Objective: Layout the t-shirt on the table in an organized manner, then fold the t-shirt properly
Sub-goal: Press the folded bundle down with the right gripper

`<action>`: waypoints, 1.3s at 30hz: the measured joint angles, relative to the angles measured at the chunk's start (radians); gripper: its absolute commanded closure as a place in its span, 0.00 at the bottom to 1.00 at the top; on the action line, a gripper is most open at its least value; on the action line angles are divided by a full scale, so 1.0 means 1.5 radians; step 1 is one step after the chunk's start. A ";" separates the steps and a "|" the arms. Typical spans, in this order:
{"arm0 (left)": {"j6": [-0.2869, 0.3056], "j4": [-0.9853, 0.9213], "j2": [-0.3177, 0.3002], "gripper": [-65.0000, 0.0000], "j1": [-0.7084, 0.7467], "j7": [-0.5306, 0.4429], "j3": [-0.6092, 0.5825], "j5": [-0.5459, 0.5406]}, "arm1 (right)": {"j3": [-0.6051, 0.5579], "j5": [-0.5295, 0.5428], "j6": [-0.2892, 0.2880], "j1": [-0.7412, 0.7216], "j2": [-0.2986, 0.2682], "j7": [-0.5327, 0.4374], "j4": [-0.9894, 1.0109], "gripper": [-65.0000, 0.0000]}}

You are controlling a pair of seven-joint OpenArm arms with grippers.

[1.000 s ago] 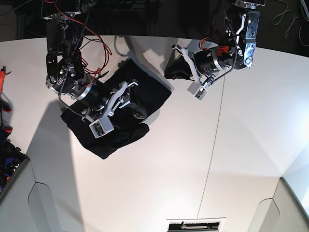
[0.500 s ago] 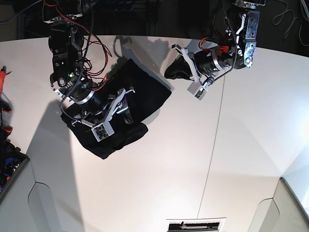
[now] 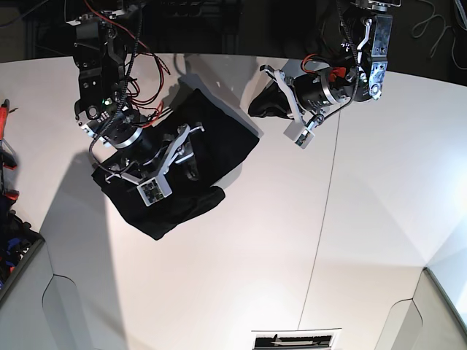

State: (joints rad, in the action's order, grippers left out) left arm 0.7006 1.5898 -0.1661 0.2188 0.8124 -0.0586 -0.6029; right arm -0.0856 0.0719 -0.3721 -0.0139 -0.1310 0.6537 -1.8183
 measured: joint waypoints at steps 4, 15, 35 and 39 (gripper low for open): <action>0.000 0.000 0.000 1.00 0.000 -0.001 0.000 0.000 | 0.000 -0.007 0.004 -0.016 -0.009 0.000 0.038 0.45; 0.000 0.000 0.000 1.00 0.000 -0.006 0.000 0.003 | -0.007 0.027 0.007 -0.085 -0.011 -0.019 0.164 0.49; 0.001 0.000 0.002 1.00 0.002 -0.047 -0.001 0.041 | -0.017 0.099 0.007 -0.057 -0.011 0.041 0.027 1.00; 0.003 -0.008 0.002 1.00 0.000 -0.058 -0.001 0.045 | -0.027 0.132 -0.001 -0.010 -0.011 0.044 0.000 1.00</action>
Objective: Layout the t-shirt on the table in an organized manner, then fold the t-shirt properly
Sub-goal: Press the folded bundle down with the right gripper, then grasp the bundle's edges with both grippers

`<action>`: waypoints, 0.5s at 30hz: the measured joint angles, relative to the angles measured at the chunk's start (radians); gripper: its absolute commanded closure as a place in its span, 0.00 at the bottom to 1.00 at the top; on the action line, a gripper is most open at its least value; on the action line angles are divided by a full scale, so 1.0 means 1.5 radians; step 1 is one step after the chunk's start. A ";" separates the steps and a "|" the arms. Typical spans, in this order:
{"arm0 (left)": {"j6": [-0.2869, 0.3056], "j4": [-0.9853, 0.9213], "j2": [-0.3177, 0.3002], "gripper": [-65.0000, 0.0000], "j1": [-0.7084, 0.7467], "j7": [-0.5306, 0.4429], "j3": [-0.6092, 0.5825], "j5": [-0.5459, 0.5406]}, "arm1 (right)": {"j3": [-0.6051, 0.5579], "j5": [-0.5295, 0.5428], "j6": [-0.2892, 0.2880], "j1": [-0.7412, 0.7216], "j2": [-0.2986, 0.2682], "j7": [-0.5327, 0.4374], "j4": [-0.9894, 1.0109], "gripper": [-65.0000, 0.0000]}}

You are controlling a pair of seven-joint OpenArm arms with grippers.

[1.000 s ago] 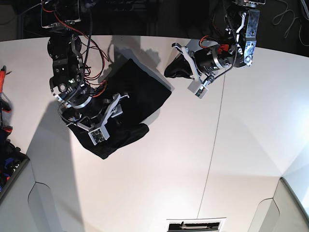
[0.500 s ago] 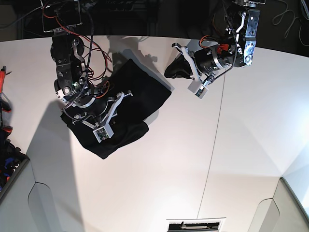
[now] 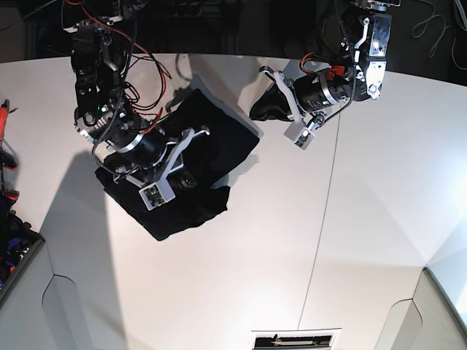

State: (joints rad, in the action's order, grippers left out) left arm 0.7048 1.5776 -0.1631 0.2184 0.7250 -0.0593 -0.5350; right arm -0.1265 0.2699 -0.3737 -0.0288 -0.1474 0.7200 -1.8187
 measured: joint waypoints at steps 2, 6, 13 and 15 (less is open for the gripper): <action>0.001 -0.010 0.000 1.00 0.000 -0.013 0.000 -0.002 | -0.017 0.002 -0.009 0.019 -0.001 0.000 -0.013 1.00; 0.005 -0.028 0.000 1.00 -0.002 -0.028 0.001 -0.008 | -0.051 0.003 -0.010 0.055 -0.001 -0.001 -0.049 1.00; 0.006 -0.028 0.000 1.00 -0.011 -0.028 0.000 -0.002 | -0.070 0.005 -0.011 0.079 -0.001 0.002 -0.075 1.00; 0.006 -0.030 0.000 1.00 -0.015 -0.027 0.001 0.002 | -0.070 0.005 -0.012 0.079 -0.001 0.002 -0.075 1.00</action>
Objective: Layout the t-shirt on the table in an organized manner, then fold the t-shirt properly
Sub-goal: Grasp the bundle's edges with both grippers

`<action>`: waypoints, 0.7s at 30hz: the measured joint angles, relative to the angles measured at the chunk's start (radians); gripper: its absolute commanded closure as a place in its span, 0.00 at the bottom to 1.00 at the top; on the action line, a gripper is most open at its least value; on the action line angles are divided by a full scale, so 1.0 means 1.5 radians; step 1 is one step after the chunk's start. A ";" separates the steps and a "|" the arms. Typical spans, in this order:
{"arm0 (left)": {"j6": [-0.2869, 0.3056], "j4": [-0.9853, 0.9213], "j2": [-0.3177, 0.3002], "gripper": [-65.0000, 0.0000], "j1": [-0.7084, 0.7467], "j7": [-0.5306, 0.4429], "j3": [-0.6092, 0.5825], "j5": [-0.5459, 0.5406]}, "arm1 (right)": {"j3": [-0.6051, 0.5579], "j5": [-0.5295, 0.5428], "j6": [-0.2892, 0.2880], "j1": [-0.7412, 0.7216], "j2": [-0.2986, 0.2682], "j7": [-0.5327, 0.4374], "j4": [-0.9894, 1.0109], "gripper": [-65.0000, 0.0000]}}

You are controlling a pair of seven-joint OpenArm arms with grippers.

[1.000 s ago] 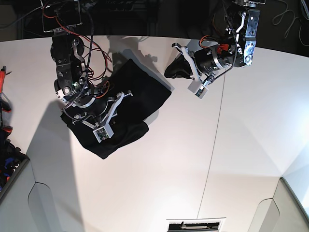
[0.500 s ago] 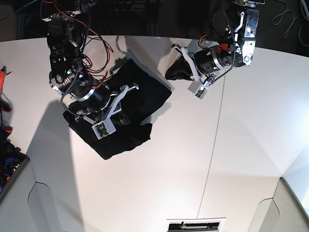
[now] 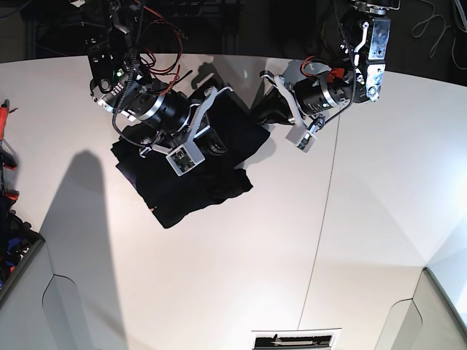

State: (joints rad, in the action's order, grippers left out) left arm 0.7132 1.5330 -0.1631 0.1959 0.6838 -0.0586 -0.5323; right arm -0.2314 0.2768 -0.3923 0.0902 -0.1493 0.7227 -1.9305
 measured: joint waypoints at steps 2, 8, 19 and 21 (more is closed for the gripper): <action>0.000 0.000 0.000 1.00 -0.004 0.001 0.000 0.001 | 0.000 0.002 0.000 -0.001 0.000 0.000 0.003 1.00; -0.003 -0.001 0.000 1.00 -0.009 0.013 0.000 -0.015 | 0.000 0.003 -0.001 -0.009 0.000 -0.002 0.006 0.86; -0.012 0.040 -0.001 1.00 -0.005 0.078 0.000 -0.027 | 0.000 0.041 -0.020 -0.055 0.000 -0.002 -0.018 0.83; -0.012 0.041 -0.002 1.00 -0.005 0.078 0.000 -0.027 | 0.002 0.006 -0.017 -0.071 0.000 -0.002 -0.018 0.82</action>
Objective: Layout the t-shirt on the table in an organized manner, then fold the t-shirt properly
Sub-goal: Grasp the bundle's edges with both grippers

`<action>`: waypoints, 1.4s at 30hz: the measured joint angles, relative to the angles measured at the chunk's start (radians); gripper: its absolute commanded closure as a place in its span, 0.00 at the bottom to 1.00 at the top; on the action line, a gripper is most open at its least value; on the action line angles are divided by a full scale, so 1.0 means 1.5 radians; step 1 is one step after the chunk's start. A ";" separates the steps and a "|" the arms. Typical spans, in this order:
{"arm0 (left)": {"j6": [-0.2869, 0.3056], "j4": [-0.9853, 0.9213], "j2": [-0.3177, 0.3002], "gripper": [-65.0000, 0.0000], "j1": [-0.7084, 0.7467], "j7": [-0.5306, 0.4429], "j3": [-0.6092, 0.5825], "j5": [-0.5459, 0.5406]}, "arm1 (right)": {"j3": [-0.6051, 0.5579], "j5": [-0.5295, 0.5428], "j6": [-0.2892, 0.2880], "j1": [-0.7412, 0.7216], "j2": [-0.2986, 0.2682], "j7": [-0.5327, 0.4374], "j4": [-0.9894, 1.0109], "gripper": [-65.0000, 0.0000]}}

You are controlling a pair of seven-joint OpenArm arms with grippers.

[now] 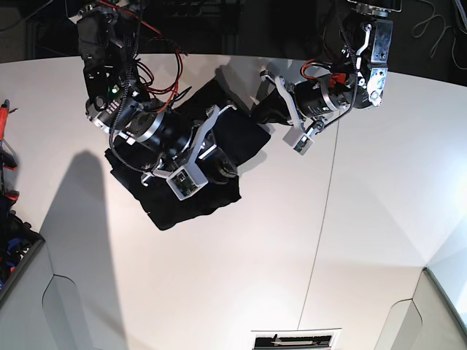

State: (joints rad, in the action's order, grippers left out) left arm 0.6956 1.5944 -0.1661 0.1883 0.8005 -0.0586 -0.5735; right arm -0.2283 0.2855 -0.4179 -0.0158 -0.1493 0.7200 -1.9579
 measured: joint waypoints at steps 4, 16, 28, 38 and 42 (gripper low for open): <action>-0.004 0.033 0.000 1.00 0.006 0.025 0.000 -0.002 | 0.043 -0.085 0.013 -0.039 0.000 -0.009 0.005 0.83; -0.004 0.103 0.000 1.00 0.007 0.060 -0.054 -0.071 | 0.171 -0.084 0.019 -0.175 -0.001 -0.067 0.302 1.00; -0.001 0.043 0.002 1.00 0.006 -0.039 -0.174 0.088 | 0.171 -0.048 -0.006 -0.165 -0.002 -0.044 0.360 1.00; 0.024 -0.069 0.010 1.00 -0.046 -0.078 -0.071 0.058 | 0.171 0.019 -0.023 -0.078 -0.041 -0.030 0.301 1.00; 0.025 -0.120 0.009 1.00 -0.096 -0.080 -0.045 0.057 | 0.172 0.022 -0.023 -0.024 -0.053 -0.009 0.230 1.00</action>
State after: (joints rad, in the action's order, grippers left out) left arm 0.7334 1.4139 -0.1528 0.0441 0.6807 -0.1253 -0.4881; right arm 0.0303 0.3180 -0.4530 -0.0525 -0.2283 0.7059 -1.6135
